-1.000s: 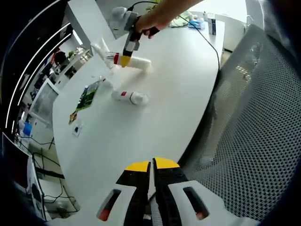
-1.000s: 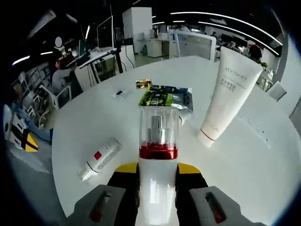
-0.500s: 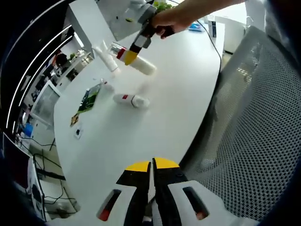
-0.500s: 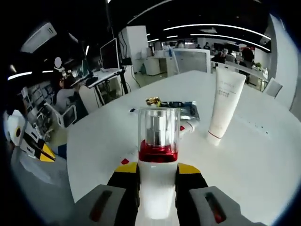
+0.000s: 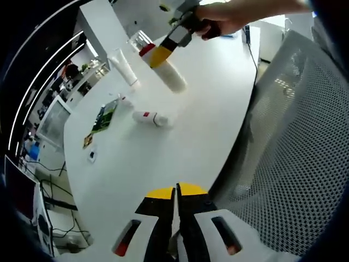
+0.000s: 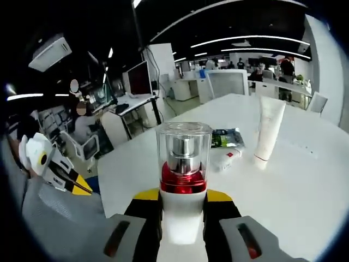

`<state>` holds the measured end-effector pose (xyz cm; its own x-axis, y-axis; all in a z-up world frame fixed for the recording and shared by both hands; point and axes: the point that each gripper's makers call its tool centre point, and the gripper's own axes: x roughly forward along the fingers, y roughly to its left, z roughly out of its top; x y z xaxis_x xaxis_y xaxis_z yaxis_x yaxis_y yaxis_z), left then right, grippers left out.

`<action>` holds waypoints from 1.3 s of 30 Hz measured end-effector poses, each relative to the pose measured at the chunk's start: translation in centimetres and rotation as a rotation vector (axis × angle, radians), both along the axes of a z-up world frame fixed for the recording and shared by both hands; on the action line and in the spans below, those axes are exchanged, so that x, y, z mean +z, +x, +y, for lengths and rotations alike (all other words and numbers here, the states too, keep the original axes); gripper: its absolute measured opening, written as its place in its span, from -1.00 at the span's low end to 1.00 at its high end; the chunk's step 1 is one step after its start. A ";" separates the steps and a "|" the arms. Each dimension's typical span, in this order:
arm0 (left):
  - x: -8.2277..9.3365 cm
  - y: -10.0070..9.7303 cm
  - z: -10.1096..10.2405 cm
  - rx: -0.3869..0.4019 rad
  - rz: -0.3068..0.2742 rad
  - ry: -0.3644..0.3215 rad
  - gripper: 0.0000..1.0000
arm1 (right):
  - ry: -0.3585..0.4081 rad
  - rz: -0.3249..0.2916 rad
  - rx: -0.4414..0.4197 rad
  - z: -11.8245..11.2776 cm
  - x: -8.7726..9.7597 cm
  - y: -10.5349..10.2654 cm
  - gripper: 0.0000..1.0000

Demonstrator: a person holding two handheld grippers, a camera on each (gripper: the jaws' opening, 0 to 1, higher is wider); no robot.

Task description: Arrange the skincare products in the storage area until every visible bottle or jar stands upright without overlapping.

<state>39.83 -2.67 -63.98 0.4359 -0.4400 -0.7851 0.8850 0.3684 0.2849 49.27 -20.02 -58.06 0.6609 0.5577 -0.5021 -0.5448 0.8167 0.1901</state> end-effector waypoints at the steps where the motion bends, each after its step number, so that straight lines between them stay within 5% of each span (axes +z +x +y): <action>1: 0.0 0.0 0.0 0.002 0.000 -0.002 -0.99 | 0.007 -0.006 -0.002 0.2 0.4 -0.3 -0.58; 17: 0.1 -0.5 -0.5 -0.017 0.005 -0.018 -1.00 | 0.169 -0.087 -0.012 3.2 4.1 -5.9 -0.58; 33: 1.9 -1.2 -2.4 -0.027 0.030 -0.178 -0.93 | 0.257 -0.117 0.025 5.1 5.4 -9.6 -0.58; 39: 4.3 -1.5 -3.9 -0.009 0.074 -0.342 -0.78 | 0.332 -0.154 0.021 5.5 6.6 -10.4 -0.58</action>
<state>38.30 -6.58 -59.67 0.3785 -0.6866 -0.6208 0.9021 0.4237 0.0815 38.89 -14.52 -51.50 0.7014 0.6879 -0.1869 -0.6034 0.7125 0.3580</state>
